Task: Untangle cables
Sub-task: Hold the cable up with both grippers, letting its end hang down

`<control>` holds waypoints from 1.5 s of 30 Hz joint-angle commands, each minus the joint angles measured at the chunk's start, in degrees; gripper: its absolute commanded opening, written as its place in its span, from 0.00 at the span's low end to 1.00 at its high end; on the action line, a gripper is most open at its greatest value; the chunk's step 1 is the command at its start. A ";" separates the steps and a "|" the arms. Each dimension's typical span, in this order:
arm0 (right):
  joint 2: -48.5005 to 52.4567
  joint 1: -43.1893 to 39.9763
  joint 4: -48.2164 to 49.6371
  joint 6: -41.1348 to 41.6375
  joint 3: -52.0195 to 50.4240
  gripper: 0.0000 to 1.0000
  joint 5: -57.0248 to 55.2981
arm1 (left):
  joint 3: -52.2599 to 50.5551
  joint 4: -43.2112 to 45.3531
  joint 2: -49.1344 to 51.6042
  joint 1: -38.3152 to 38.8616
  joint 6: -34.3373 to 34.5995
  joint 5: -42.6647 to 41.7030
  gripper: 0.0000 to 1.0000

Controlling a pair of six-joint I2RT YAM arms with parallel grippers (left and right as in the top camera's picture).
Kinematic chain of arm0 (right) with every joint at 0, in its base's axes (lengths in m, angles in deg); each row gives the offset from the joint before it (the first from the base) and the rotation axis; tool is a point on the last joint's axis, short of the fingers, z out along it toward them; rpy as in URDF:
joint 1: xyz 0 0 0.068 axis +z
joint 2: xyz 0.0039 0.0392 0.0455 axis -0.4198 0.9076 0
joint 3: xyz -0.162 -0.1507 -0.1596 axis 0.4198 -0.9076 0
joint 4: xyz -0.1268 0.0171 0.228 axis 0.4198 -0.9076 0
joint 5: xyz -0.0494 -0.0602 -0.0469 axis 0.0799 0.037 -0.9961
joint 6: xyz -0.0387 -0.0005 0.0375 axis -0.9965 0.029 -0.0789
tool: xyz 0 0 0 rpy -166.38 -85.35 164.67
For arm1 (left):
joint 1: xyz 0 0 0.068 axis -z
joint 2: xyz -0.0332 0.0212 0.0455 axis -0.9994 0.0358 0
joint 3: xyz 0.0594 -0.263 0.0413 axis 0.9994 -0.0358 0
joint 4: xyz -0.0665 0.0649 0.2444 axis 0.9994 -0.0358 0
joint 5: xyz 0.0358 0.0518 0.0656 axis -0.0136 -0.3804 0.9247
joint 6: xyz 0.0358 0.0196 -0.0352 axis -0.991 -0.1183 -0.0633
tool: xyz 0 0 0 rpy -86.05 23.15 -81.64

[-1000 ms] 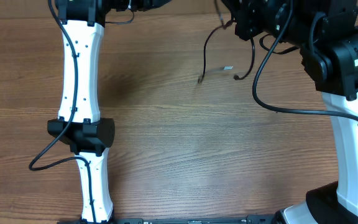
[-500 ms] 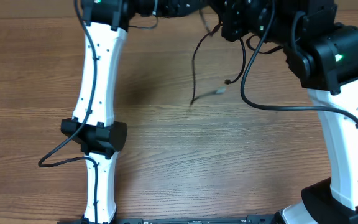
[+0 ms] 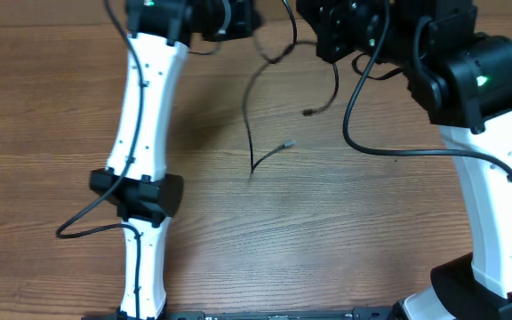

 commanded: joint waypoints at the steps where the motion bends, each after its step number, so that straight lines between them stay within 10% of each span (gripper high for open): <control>1: -0.68 -3.65 0.00 1.31 0.57 0.04 -0.57 | 0.63 -3.10 -0.09 -5.35 -1.16 9.05 0.04; 10: -0.07 -10.80 -0.42 3.10 0.50 0.10 2.58 | 0.63 -7.72 -0.37 -8.15 -3.67 2.78 0.04; 12: 0.79 -9.22 -0.55 3.02 0.50 0.70 2.45 | 0.66 -6.51 -0.37 -7.10 -3.65 0.57 0.04; 14: 2.29 -7.34 -0.57 2.69 0.50 0.90 2.25 | 0.66 -5.18 -0.37 -5.99 -3.67 -3.08 0.04; 45: 18.36 -5.09 7.74 2.64 0.50 0.82 -5.60 | 1.18 0.15 -0.55 -1.95 -12.68 -61.83 0.04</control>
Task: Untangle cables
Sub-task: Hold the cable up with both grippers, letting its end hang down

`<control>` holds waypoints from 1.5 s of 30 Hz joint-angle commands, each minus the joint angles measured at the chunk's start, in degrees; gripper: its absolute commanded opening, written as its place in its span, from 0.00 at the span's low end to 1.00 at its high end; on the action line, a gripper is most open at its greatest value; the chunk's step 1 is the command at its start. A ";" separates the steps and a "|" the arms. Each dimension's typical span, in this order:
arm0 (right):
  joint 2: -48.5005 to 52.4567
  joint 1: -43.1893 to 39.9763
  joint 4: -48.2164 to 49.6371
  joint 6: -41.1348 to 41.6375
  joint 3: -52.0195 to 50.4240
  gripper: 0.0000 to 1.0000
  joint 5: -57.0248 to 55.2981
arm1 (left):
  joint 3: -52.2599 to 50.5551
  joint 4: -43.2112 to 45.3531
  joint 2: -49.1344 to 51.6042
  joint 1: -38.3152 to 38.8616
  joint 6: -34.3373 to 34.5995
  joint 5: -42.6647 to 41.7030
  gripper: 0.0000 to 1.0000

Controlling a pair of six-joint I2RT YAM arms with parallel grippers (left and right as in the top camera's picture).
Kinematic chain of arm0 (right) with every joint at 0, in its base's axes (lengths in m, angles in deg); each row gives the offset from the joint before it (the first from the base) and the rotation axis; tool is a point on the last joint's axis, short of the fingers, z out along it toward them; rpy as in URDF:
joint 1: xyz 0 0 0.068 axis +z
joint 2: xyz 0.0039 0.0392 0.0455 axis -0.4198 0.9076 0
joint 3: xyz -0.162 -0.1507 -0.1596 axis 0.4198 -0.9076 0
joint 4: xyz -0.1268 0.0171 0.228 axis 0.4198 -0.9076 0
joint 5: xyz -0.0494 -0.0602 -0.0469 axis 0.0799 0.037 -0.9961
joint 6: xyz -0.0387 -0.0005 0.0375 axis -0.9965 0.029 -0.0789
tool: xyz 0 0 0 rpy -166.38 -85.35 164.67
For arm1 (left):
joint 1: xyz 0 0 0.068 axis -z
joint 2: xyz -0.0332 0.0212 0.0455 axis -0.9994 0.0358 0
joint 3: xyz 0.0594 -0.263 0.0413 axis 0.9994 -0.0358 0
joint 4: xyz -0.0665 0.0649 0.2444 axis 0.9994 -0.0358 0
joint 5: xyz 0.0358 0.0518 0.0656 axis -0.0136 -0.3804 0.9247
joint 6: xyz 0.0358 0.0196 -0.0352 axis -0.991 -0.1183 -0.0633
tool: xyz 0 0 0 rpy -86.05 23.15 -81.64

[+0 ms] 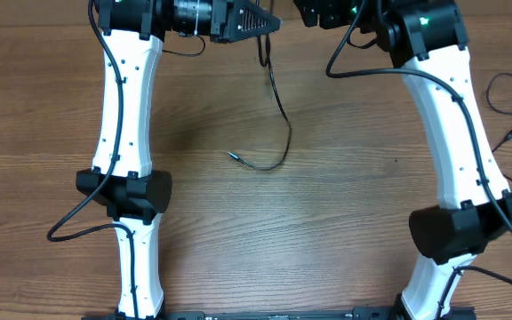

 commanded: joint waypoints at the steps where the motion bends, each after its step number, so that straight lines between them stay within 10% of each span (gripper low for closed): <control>1: 2.73 0.74 0.35 0.00 0.61 0.82 -0.57 | 1.16 0.26 -0.55 0.96 -1.09 -7.21 0.05; 26: -0.26 -1.51 -2.71 0.07 0.74 0.82 1.90 | 1.16 10.60 -0.55 0.42 8.92 -0.35 0.05; 45: -0.98 -1.38 11.10 0.28 0.68 0.78 8.66 | 1.14 35.45 -0.52 4.09 43.19 -0.37 0.04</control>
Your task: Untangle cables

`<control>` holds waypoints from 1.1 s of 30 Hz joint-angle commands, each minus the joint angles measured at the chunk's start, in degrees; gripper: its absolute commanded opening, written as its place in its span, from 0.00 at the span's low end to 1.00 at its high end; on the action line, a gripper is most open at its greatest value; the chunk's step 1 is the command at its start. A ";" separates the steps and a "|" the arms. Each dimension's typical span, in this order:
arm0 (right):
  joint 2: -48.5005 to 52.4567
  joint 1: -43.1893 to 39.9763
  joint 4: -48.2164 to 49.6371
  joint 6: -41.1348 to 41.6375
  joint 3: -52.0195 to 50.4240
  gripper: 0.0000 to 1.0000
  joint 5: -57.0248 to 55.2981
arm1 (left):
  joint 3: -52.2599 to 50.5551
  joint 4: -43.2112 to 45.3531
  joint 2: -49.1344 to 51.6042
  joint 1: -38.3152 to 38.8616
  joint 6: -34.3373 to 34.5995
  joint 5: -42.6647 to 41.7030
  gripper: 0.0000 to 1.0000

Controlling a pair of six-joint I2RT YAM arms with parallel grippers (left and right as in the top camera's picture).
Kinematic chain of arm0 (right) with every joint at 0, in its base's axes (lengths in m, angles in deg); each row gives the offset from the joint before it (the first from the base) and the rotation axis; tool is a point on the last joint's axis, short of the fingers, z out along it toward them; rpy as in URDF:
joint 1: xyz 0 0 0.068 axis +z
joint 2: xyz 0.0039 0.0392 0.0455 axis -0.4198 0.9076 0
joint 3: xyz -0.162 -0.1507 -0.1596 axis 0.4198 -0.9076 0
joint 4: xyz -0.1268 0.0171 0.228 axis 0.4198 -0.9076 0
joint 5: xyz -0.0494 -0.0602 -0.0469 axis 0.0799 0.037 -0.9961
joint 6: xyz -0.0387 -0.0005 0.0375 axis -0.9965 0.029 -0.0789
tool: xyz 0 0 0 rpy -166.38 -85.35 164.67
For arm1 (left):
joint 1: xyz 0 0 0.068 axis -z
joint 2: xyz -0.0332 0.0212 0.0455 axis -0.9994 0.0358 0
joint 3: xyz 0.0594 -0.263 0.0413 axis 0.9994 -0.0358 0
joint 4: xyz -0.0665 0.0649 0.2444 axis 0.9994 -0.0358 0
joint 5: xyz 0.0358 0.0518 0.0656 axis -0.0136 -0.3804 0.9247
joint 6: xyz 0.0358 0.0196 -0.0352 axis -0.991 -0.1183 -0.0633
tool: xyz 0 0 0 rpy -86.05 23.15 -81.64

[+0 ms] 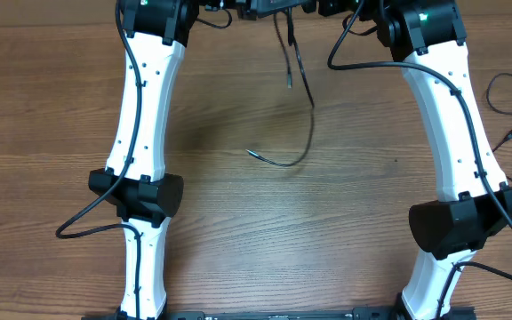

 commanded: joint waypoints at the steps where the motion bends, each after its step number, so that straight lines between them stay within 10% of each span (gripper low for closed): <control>1: -1.79 0.07 1.70 0.52 0.66 0.78 1.62 | 1.14 2.60 -0.52 -0.17 7.76 -0.24 0.04; 5: -0.09 0.07 2.82 3.02 0.66 0.74 1.66 | 1.14 3.89 -0.52 -0.09 10.01 -0.35 0.04; 8: 1.60 0.15 3.26 3.02 0.61 0.40 1.44 | 1.14 4.09 -0.52 -0.07 11.08 -1.27 0.05; 12: 4.42 0.15 3.80 3.50 0.61 0.43 1.44 | 1.14 4.22 -0.52 0.17 12.13 -1.77 0.04; 15: 5.79 0.15 4.11 5.38 0.61 0.67 1.92 | 1.14 4.59 -0.52 0.26 12.11 -1.75 0.04; 22: 5.84 -1.09 3.69 5.55 0.63 0.72 2.71 | 1.14 8.68 -0.52 -0.24 3.58 0.15 0.04; 33: 4.13 -6.97 -1.55 5.49 0.68 0.72 2.71 | 1.16 -1.07 -0.55 -5.31 -12.81 29.77 0.04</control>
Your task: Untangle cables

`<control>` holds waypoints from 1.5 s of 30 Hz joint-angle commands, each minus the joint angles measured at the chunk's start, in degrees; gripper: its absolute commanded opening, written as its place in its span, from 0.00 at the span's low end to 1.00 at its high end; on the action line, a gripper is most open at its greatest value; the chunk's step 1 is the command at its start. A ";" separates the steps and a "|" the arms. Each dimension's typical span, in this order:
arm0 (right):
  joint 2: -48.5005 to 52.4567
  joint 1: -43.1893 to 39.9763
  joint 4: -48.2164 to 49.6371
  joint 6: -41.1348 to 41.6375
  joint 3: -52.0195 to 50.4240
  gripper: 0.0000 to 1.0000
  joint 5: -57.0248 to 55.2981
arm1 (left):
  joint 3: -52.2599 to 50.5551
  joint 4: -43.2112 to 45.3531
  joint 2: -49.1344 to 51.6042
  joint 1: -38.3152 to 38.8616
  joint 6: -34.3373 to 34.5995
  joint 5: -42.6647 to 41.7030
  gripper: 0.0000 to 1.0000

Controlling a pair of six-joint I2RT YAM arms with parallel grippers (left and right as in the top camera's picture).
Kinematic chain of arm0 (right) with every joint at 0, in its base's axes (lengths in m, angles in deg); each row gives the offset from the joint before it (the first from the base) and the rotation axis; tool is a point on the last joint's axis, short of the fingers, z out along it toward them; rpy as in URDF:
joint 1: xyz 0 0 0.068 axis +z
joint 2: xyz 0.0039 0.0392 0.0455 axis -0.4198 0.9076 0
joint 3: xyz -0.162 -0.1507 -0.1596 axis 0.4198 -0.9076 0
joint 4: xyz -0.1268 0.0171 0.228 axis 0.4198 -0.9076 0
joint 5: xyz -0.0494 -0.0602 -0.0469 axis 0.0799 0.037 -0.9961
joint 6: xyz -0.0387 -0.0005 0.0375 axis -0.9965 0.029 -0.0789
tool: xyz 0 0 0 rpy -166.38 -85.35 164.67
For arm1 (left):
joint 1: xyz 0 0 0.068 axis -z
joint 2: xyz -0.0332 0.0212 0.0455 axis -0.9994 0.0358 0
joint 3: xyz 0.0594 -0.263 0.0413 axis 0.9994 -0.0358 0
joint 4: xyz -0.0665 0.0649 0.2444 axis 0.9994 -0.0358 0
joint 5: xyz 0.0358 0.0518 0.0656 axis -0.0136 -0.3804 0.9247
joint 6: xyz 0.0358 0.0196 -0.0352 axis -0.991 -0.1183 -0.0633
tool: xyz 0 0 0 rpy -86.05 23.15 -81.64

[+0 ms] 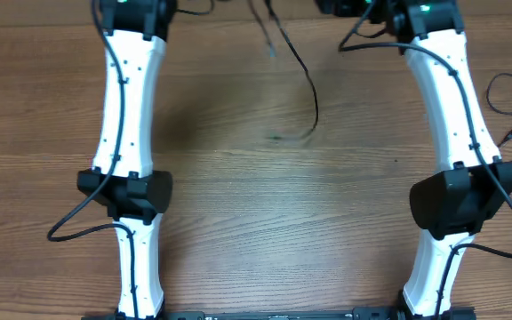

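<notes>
A thin black cable (311, 89) hangs from the top edge of the overhead view and curves down to a blurred free end (278, 136) near the table. A second short cable end (272, 52) dangles beside it, just below the top edge. Both white arms reach to the far edge, the left arm (127, 80) on the left and the right arm (443, 80) on the right. Their fingers lie beyond the frame. Only a dark piece of the right wrist (340, 7) shows. What holds the cable's upper part is hidden.
The wooden table (256, 231) fills the view. More loose black cables (509, 89) with plug ends lie at the right edge. The arms' own supply cables loop beside their elbows at left (78, 222) and right (505, 249).
Both grippers were at the top edge and are now out of frame. The cable has been raised: its free end is higher and farther right, and the short end sits higher.
First both grippers were at the far edge with tangled cables trailing onto the table. Then one cable hung from the left gripper while other cables lay at the right edge. The grippers then met at top centre, and now the cable hangs from beyond the frame.
</notes>
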 commanded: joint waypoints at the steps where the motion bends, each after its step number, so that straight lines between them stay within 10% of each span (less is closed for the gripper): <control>1: -2.58 -1.14 0.09 0.09 0.70 0.72 0.17 | 1.09 -3.37 -0.55 -0.31 -10.16 19.67 0.04; 16: -2.75 -0.59 -1.36 -1.36 0.70 0.72 0.15 | 1.07 -14.34 -0.52 16.31 -33.77 118.92 0.04; 21: -2.75 -0.59 -3.13 -1.36 0.70 0.72 0.13 | 1.07 -26.73 -0.52 16.85 -31.28 114.05 0.04; 28: -2.75 -1.03 -5.38 -3.08 0.70 0.72 -0.09 | 1.01 -42.12 -0.50 14.99 -29.75 76.17 0.04; 45: -2.75 -0.90 -10.45 -8.35 0.68 0.69 -0.02 | -0.55 -54.62 -0.35 15.41 -28.15 57.79 0.04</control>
